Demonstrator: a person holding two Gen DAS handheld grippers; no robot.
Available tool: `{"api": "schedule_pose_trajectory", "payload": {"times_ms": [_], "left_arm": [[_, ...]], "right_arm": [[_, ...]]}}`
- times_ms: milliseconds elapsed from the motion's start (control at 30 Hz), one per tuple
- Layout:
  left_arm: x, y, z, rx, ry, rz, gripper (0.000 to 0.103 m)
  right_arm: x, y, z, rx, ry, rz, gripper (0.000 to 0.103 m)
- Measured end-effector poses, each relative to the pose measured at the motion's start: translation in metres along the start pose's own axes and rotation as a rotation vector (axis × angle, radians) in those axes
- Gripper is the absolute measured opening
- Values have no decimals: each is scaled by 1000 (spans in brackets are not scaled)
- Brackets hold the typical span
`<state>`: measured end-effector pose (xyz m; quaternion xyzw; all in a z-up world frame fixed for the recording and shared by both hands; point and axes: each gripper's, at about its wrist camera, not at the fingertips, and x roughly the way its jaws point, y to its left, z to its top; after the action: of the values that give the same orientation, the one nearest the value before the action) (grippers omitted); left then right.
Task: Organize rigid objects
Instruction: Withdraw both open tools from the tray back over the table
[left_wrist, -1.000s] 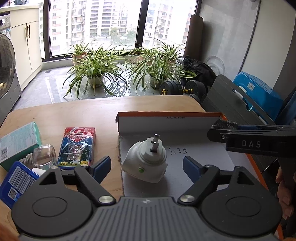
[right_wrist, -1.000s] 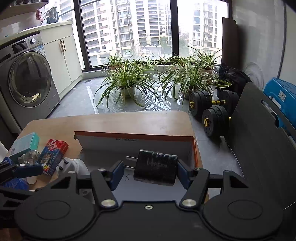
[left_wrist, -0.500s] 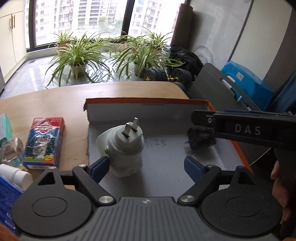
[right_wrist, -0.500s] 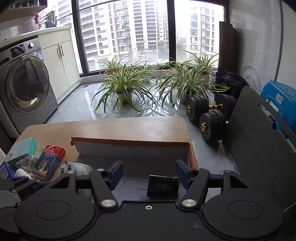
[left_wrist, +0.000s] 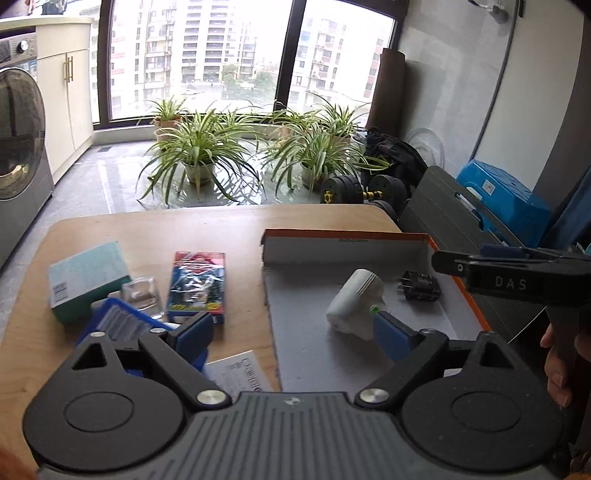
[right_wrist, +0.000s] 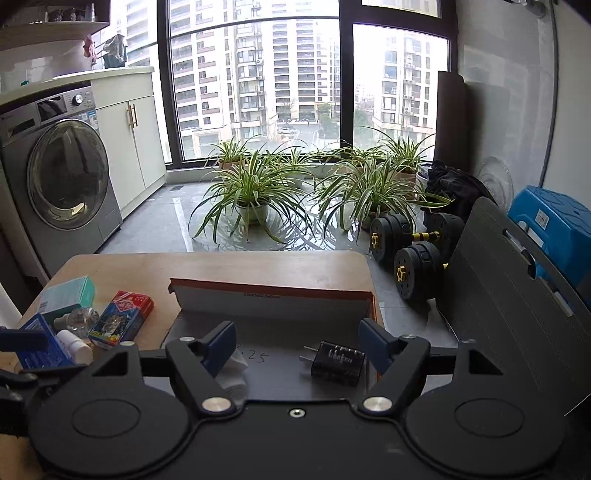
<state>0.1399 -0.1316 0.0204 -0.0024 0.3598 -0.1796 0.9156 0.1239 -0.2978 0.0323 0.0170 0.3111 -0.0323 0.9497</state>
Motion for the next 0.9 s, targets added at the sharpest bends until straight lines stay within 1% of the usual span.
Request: {"api": "schedule_pose_trajectory", "payload": {"times_ms": [67,100,200,333,467,633,767,900], "left_arm": [[-20,12,-5,-5,-13,43,97],[-28,19,-8,-12,-18,63,97],[-46,39,-17,-46,-23,94,99],[-61,62,-33,-81,-11,132,99],[-73,82,-49,-95,-4,165,99],[-82,100,-64,-136,1,168,99],[-84,108,-72,-157,8,168,99],[-83,113,-79,-171,17,163,99]], "right_arm": [[-12,12,-5,6,-10,10,89],[-19,18,-10,23,-15,32,91],[-32,35,-26,63,0,81,91],[-41,62,-45,45,44,94,91],[-51,84,-55,25,61,115,91],[-60,102,-61,-16,66,130,91],[-64,113,-64,-29,70,151,91],[-65,120,-65,-47,66,155,91]]}}
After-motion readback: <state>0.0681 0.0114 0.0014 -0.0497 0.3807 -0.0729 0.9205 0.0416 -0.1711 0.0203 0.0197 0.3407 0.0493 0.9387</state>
